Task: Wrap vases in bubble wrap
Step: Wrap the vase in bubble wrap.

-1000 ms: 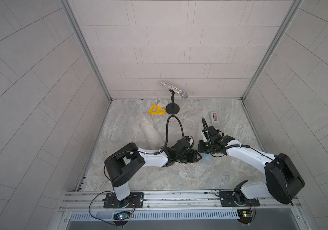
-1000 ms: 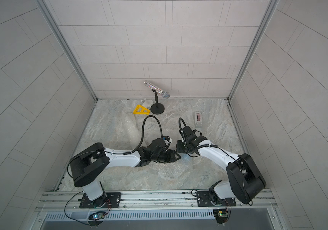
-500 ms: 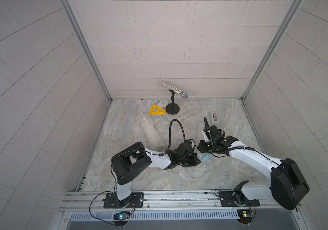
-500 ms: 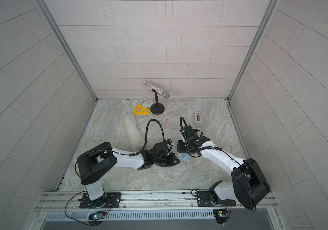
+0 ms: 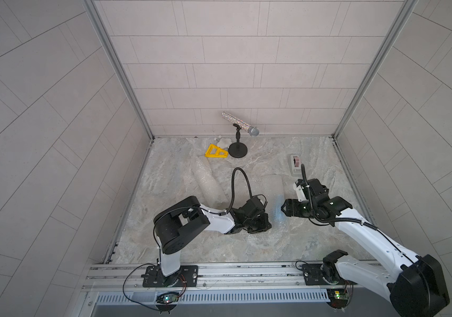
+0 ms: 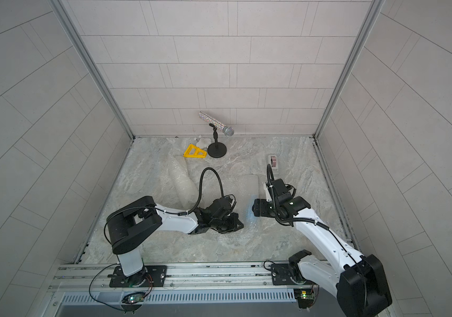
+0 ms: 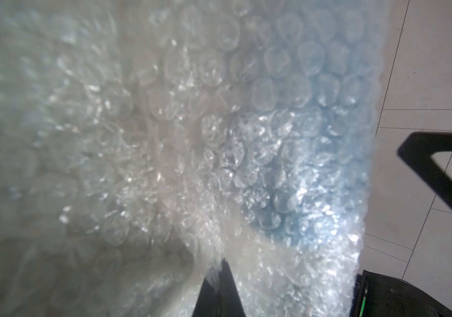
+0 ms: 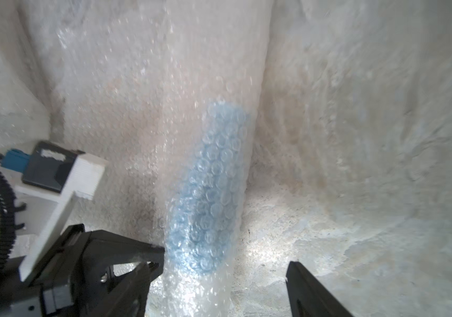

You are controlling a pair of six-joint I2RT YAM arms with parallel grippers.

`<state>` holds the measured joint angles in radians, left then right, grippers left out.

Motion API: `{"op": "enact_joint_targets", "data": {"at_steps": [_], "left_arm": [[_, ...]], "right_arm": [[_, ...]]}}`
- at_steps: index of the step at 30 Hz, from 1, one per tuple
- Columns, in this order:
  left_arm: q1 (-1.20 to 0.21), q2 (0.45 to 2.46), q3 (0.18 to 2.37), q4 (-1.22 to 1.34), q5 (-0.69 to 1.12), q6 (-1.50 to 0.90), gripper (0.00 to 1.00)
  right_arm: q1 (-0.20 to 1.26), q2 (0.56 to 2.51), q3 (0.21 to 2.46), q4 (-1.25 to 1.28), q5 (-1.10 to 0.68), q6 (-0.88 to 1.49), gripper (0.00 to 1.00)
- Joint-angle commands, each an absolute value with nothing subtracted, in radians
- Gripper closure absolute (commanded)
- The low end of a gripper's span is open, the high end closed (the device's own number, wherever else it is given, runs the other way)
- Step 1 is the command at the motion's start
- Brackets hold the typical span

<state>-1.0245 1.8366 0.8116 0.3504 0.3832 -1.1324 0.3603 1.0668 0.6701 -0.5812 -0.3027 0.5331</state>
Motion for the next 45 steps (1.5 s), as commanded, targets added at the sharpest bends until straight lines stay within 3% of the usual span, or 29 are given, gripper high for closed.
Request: {"op": "enact_joint_targets", "data": {"at_steps": [1,11,18,21,25,29,38,45], "left_arm": [[-1.032,1.856,0.832,0.318,0.380,-1.114,1.00],[-1.032,1.869,0.898,0.210,0.364,-1.046,0.99],[-1.032,1.874,0.900,0.204,0.367,-1.039,0.96],[-1.030,1.847,0.894,0.189,0.357,-1.024,0.90],[-1.008,1.782,0.858,0.185,0.356,-1.010,0.67],[-0.966,1.685,0.811,0.151,0.356,-1.006,0.55],[-0.925,1.631,0.902,0.036,0.314,-0.986,0.40],[-0.925,1.753,1.036,0.046,0.298,-0.976,0.39]], "right_arm": [[0.354,1.113,0.655,-0.502,-0.388,0.543,0.19],[0.341,1.290,0.687,-0.417,-0.502,0.536,0.20],[0.360,1.343,0.676,-0.407,-0.458,0.511,0.32],[0.369,1.366,0.684,-0.445,-0.413,0.486,0.36],[0.403,1.349,0.689,-0.473,-0.328,0.473,0.39],[0.427,1.352,0.703,-0.496,-0.287,0.466,0.41],[0.475,1.333,0.706,-0.512,-0.215,0.460,0.42],[0.480,1.316,0.687,-0.494,-0.218,0.469,0.42]]}}
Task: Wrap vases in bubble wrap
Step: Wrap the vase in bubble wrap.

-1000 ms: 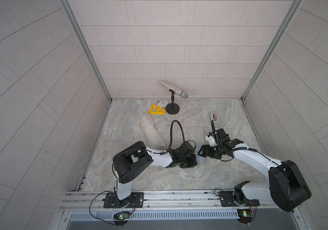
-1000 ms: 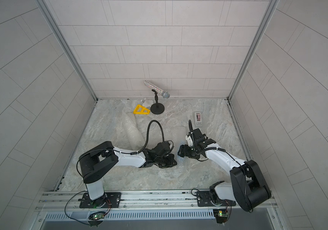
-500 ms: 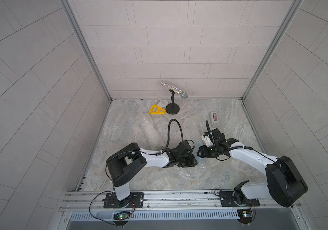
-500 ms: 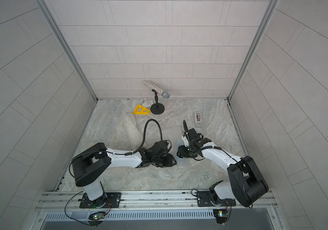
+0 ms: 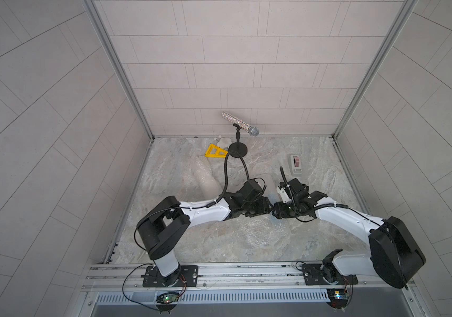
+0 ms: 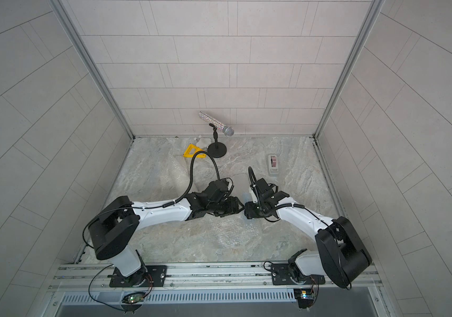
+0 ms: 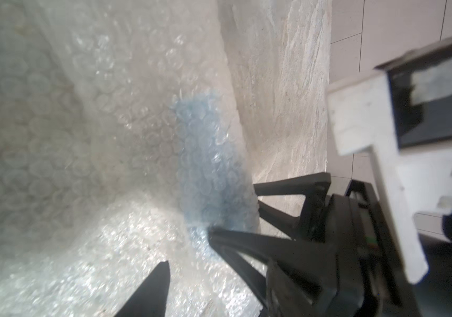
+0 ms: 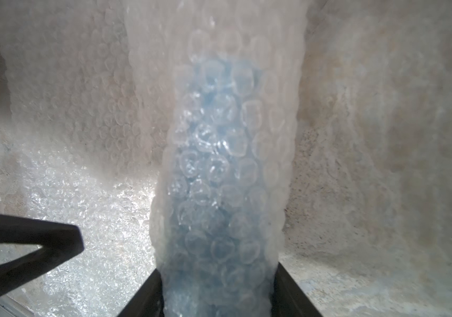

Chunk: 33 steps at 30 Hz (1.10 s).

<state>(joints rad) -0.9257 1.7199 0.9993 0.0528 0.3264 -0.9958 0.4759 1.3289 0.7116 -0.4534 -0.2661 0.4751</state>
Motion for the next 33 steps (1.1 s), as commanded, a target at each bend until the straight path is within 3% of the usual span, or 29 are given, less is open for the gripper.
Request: {"op": "enact_joint_targets", "data": {"at_steps": [1,15,24,33], "left_arm": [[-0.923,1.768,1.044,0.055,0.307,-0.976,0.39],[-0.920,1.889,1.096,0.219,0.339,-1.037,0.38],[-0.921,1.950,1.102,0.132,0.358,-0.992,0.36],[-0.911,1.907,1.022,0.014,0.289,-0.907,0.41]], "right_arm": [[0.481,1.317,0.688,-0.495,-0.216,0.469,0.42],[0.482,1.276,0.671,-0.471,-0.223,0.472,0.38],[0.481,1.271,0.694,-0.502,-0.191,0.457,0.37],[0.483,1.186,0.750,-0.585,-0.209,0.459,0.24]]}}
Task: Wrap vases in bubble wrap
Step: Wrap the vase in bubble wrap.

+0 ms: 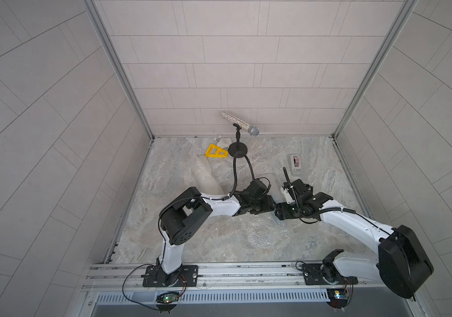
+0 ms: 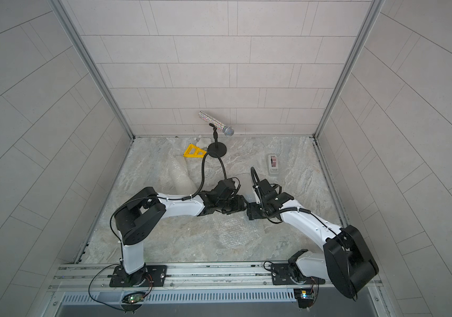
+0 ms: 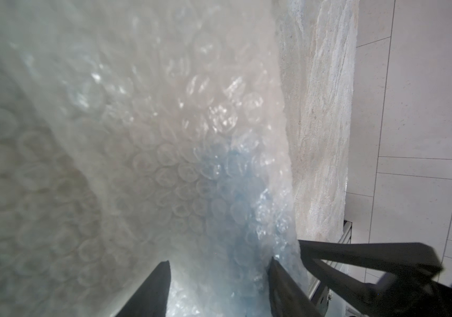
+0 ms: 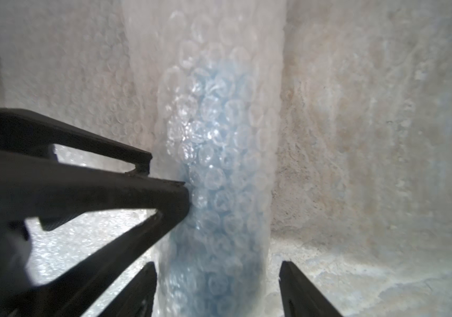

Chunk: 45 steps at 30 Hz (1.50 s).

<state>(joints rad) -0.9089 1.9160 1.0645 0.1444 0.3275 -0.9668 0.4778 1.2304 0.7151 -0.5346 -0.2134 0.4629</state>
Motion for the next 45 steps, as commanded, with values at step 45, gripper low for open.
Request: {"op": "enact_joint_targets", "data": {"at_steps": [45], "left_arm": [[-0.944,1.767,1.013,0.043,0.260,-1.022,0.40]], "right_arm": [[0.522,1.332,0.715,-0.520,-0.242,0.444,0.42]]}}
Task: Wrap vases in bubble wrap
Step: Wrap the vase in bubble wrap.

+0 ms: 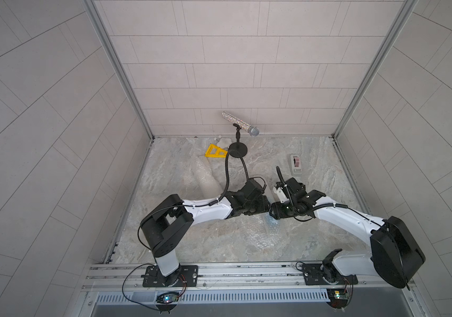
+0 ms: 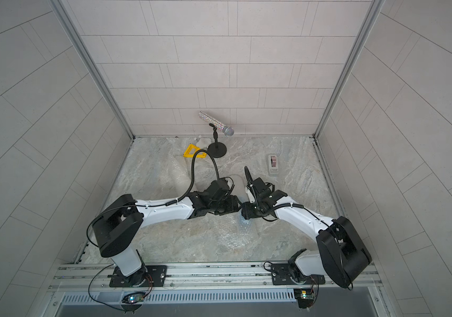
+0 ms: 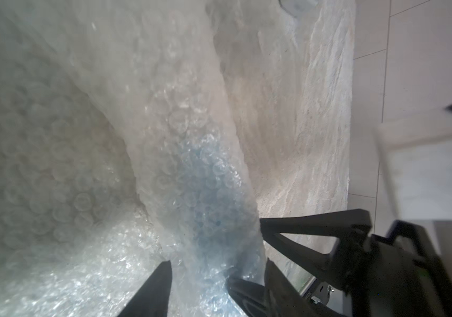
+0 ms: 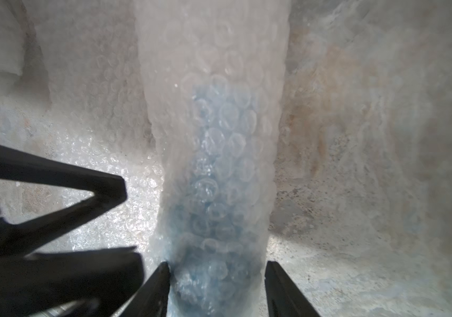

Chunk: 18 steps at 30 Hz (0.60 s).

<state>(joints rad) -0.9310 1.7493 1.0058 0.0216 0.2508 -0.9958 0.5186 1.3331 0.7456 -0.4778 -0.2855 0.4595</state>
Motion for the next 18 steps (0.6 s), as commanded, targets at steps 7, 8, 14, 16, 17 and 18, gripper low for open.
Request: {"op": "enact_joint_targets", "data": {"at_steps": [7,8,14,16,17,18], "left_arm": [[-0.957,1.785,0.985,-0.047,0.229,-1.005,0.37],[-0.957,1.781,0.965,-0.050,0.221,-1.001,0.37],[-0.957,1.784,0.944,-0.155,0.168,-0.944,0.36],[-0.956,1.775,0.934,-0.171,0.152,-0.934,0.36],[-0.955,1.770,0.929,-0.179,0.141,-0.926,0.36],[-0.956,1.769,0.927,-0.191,0.133,-0.915,0.37]], "right_arm": [[0.522,1.311,0.727,-0.510,-0.223,0.444,0.41],[0.523,1.306,0.731,-0.512,-0.221,0.445,0.40],[0.523,1.261,0.758,-0.542,-0.243,0.442,0.37],[0.522,1.232,0.768,-0.561,-0.261,0.441,0.34],[0.521,1.217,0.776,-0.576,-0.264,0.443,0.33],[0.519,1.206,0.778,-0.589,-0.258,0.452,0.32]]}}
